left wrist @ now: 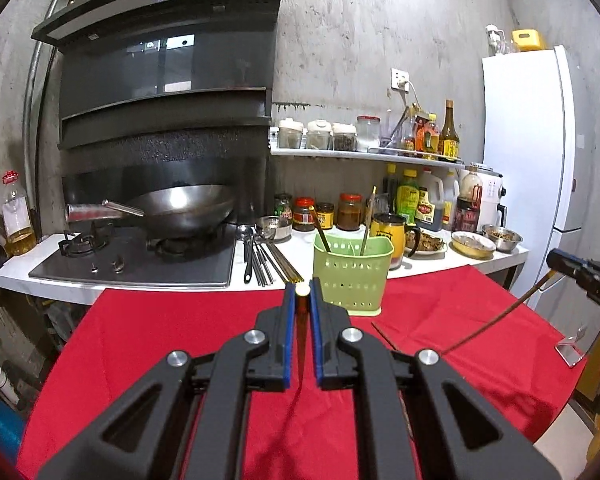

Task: Organize utensils
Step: 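Lift the chopstick upright with the left tool while the right tool carries its chopstick toward the holder, then lower both chopsticks into the green holder and open both tools, then move both open tools back toward the chopsticks on the cloth, then close the right tool on a chopstick while the left tool closes on another chopstick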

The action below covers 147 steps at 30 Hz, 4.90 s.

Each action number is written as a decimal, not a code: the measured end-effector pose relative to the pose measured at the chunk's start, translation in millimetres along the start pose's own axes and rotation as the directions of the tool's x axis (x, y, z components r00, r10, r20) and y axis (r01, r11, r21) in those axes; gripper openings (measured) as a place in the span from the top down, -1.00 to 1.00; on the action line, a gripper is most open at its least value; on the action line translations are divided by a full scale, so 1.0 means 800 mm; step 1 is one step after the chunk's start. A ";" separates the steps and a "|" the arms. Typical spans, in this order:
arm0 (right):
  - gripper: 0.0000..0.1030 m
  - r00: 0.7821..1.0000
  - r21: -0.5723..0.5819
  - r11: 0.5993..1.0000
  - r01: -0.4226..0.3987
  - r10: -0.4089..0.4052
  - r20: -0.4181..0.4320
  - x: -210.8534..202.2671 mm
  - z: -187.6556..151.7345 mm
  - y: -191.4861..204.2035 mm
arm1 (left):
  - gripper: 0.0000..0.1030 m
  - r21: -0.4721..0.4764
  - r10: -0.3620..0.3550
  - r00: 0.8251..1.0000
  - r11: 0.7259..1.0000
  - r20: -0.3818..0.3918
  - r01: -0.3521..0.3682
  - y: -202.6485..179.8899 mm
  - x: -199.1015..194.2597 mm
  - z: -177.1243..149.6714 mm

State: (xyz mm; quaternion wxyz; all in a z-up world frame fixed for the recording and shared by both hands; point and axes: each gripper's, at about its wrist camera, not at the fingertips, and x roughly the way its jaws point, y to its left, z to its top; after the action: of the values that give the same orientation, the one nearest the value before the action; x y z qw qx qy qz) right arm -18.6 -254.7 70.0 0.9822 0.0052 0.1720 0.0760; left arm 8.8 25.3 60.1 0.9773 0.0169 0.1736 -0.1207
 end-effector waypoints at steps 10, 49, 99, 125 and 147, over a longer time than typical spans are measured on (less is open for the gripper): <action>0.87 1.000 -0.013 1.000 0.010 -0.010 -0.003 0.028 0.027 -0.004 | 0.87 -0.010 -0.022 1.000 1.000 -0.009 0.022 0.010 0.004 0.015; 0.87 0.996 -0.019 0.998 0.055 -0.056 -0.064 0.067 0.001 -0.005 | 0.89 0.009 -0.061 0.981 0.998 -0.184 0.064 -0.002 0.059 -0.021; -0.05 0.999 0.000 0.999 0.046 -0.046 0.025 0.113 0.046 -0.031 | 0.18 0.051 0.033 0.996 0.998 -0.080 -0.029 -0.018 0.148 0.116; 0.69 0.867 0.024 0.997 -0.076 0.078 -0.493 0.175 -0.164 0.031 | 0.17 -0.121 -0.065 0.848 0.993 -0.526 0.001 -0.007 0.164 -0.148; 0.86 0.858 0.018 0.999 0.028 -0.014 -0.513 0.171 -0.174 -0.002 | 0.28 -0.052 -0.078 0.818 0.997 -0.569 0.059 -0.071 0.201 -0.145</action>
State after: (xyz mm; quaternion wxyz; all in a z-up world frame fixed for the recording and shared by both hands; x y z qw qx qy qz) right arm 62.0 -237.5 -107.3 0.9016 -0.0050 0.4282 0.0618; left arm 102.8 -58.3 -103.7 0.8757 0.0303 0.4604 -0.1422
